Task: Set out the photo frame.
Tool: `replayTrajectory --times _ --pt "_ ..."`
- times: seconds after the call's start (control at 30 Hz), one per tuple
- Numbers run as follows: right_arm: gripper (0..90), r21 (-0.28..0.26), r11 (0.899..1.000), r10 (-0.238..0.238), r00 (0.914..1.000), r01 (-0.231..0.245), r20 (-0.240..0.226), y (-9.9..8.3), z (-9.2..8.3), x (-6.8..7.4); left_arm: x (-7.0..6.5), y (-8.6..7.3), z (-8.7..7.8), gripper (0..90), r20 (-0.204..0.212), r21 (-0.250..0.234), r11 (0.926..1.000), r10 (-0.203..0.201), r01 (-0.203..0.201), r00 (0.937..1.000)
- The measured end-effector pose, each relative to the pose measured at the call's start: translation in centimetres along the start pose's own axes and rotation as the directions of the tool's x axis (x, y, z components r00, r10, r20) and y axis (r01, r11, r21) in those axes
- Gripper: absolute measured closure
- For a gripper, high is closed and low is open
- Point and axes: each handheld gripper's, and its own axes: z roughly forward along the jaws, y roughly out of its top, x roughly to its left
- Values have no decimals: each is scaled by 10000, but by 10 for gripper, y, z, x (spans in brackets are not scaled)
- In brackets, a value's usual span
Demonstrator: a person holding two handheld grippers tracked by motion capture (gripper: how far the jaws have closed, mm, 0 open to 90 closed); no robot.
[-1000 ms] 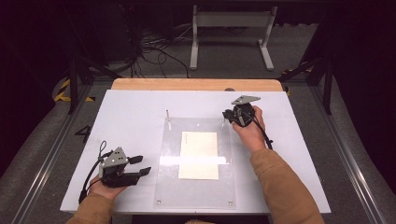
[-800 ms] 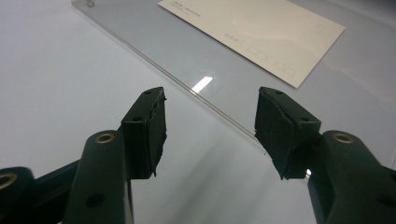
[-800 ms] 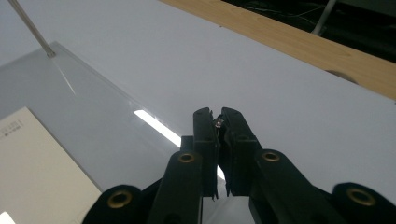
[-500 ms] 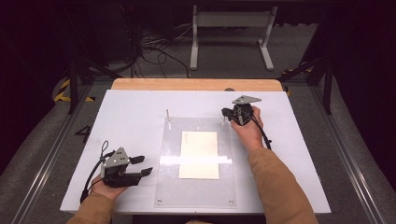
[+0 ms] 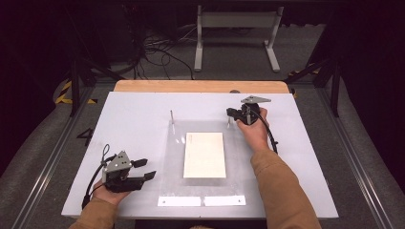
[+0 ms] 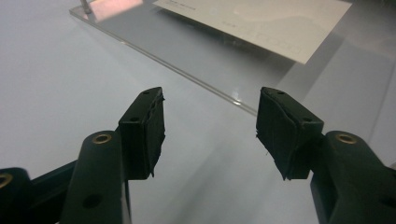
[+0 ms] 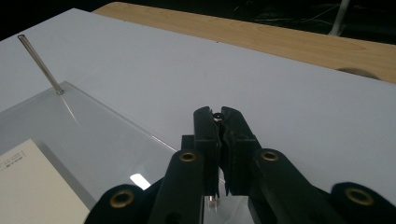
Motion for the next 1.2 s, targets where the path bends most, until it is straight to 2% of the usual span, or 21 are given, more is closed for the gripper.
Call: replayTrajectory --times 0.13,0.17,0.27,0.3,0.37,0.4,0.43,0.53,0.57,0.67,0.7,0.8,0.83,0.87,0.97,1.07,1.13,1.2 --pt "855 -75 9990 441 9987 -443 -242 1 4 -6 0 0 0 403 -10 -28 10000 -85 85 10000" --pt "856 -84 9984 550 9979 -553 -332 1 5 -8 0 0 1 395 -45 -16 10000 24 -24 10000" --pt "855 -139 9973 721 9964 -728 -446 1 7 -11 -1 0 2 314 -105 -53 9999 132 -132 9999" --pt "855 -106 9961 869 9950 -875 -492 2 8 -12 -1 0 3 314 -159 -147 9995 274 -276 9995" --pt "854 -87 9938 1098 9925 -1104 -536 2 11 -14 -2 0 4 198 -358 -310 9966 750 -761 9965" --pt "854 -87 9938 1098 9925 -1104 -536 2 11 -14 -2 0 4 174 -358 -310 9966 750 -761 9965" --pt "853 -79 9924 1218 9909 -1225 -575 2 12 -15 -2 -1 4 157 -207 -590 9933 985 -996 9949" --pt "854 -100 9904 1367 9881 -1377 -700 2 13 -18 -5 -1 4 134 -118 -938 9863 1354 -1359 9907" --pt "853 -102 9900 1393 9876 -1404 -726 2 13 -18 -5 -1 4 130 -118 -938 9863 1354 -1359 9907" --pt "853 -101 9894 1440 9868 -1451 -741 2 14 -18 -7 2 7 118 -84 -1276 9767 1730 -1726 9849" --pt "852 -83 9890 1465 9865 -1475 -737 2 15 -19 -9 5 9 102 43 -1523 9684 2007 -1977 9796" --pt "852 -66 9886 1493 9857 -1502 -778 2 15 -20 -10 10 12 74 200 -2020 9513 2417 -2328 9702" --pt "852 -61 9884 1511 9854 -1520 -786 2 16 -20 -10 12 14 68 251 -2148 9474 2481 -2372 9684" --pt "852 -37 9879 1540 9850 -1548 -774 2 16 -20 -10 12 14 64 251 -2148 9474 2481 -2372 9684" --pt "852 1 9871 1595 9843 -1600 -759 2 16 -20 -13 17 22 57 333 -2400 9360 2729 -2574 9615" --pt "852 -20 9860 1658 9830 -1665 -787 2 17 -20 -16 23 28 57 368 -2474 9312 2851 -2677 9578" --pt "852 -29 9861 1654 9826 -1662 -847 1 16 -20 -18 27 31 56 520 -2661 9313 2714 -2486 9611" --pt "852 29 9870 1607 9837 -1610 -809 2 16 -20 -19 31 34 59 487 -2793 9265 2759 -2521 9600"
